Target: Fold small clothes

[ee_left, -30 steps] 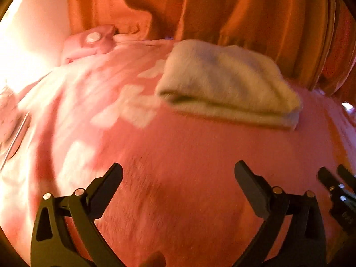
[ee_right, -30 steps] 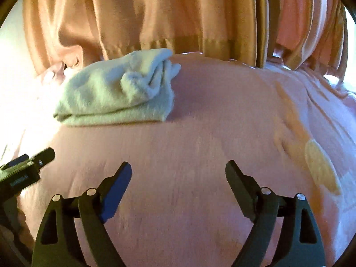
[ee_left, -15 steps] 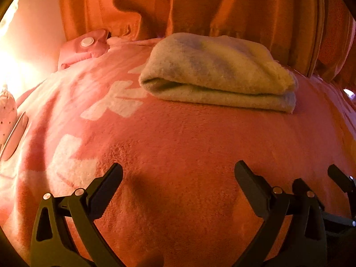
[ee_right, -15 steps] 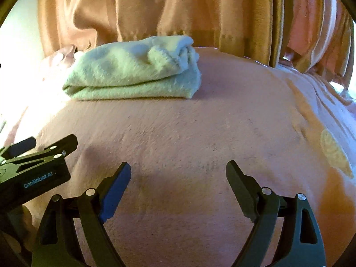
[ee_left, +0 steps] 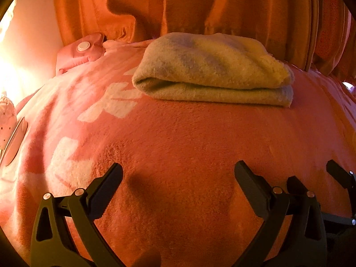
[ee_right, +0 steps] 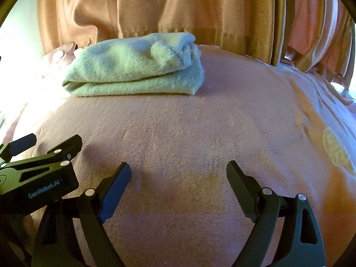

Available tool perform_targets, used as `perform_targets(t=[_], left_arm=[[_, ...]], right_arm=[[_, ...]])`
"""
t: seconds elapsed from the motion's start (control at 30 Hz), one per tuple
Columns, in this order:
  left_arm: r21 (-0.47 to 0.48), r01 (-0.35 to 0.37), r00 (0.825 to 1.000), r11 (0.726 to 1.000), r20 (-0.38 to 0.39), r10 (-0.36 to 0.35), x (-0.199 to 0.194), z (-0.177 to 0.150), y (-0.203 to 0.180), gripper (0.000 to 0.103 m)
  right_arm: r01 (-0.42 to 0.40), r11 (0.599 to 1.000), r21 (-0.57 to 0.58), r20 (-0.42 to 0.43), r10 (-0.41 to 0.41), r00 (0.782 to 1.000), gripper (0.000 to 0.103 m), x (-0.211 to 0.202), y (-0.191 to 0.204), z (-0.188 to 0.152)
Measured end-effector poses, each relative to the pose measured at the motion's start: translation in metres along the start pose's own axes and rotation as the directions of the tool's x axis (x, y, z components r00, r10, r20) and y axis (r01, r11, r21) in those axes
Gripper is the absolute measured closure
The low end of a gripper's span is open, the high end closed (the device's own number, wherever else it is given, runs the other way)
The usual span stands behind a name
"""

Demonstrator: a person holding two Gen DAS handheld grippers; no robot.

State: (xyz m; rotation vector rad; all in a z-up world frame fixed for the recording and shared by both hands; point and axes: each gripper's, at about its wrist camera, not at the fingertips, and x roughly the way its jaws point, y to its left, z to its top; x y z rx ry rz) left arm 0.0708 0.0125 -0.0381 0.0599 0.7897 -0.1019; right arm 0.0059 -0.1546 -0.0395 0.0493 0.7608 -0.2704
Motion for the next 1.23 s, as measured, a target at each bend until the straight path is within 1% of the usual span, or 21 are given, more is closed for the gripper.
perform_targets(t=[0.3, 0.57, 0.97, 1.1, 1.23], left_arm=[[-0.012, 0.011, 1.0, 1.0, -0.012, -0.011, 0.0015, 0.0008, 0.0005, 0.005], [0.007, 0.025, 0.999, 1.0, 0.024, -0.025, -0.0045, -0.002, -0.0041, 0.005], [0.004, 0.015, 1.0, 1.0, 0.014, -0.015, -0.0025, -0.0017, -0.0046, 0.005], [-0.013, 0.0, 1.0, 1.0, 0.007, 0.0, -0.0009, -0.0016, -0.0022, 0.005], [-0.027, 0.001, 1.0, 1.0, 0.003, -0.001, -0.001, -0.0025, -0.0003, 0.005]], right_arm=[[-0.006, 1.0, 0.009, -0.008, 0.006, 1.0, 0.017, 0.001, 0.0015, -0.0005], [-0.007, 1.0, 0.005, -0.01, 0.007, 1.0, 0.017, 0.0019, 0.0009, 0.0003], [-0.006, 1.0, 0.0, -0.012, 0.006, 1.0, 0.017, 0.0029, 0.0008, 0.0002], [-0.005, 1.0, 0.012, -0.013, 0.005, 1.0, 0.017, 0.0039, 0.0003, -0.0005], [-0.005, 1.0, 0.028, -0.016, 0.006, 1.0, 0.017, 0.0048, -0.0023, -0.0011]])
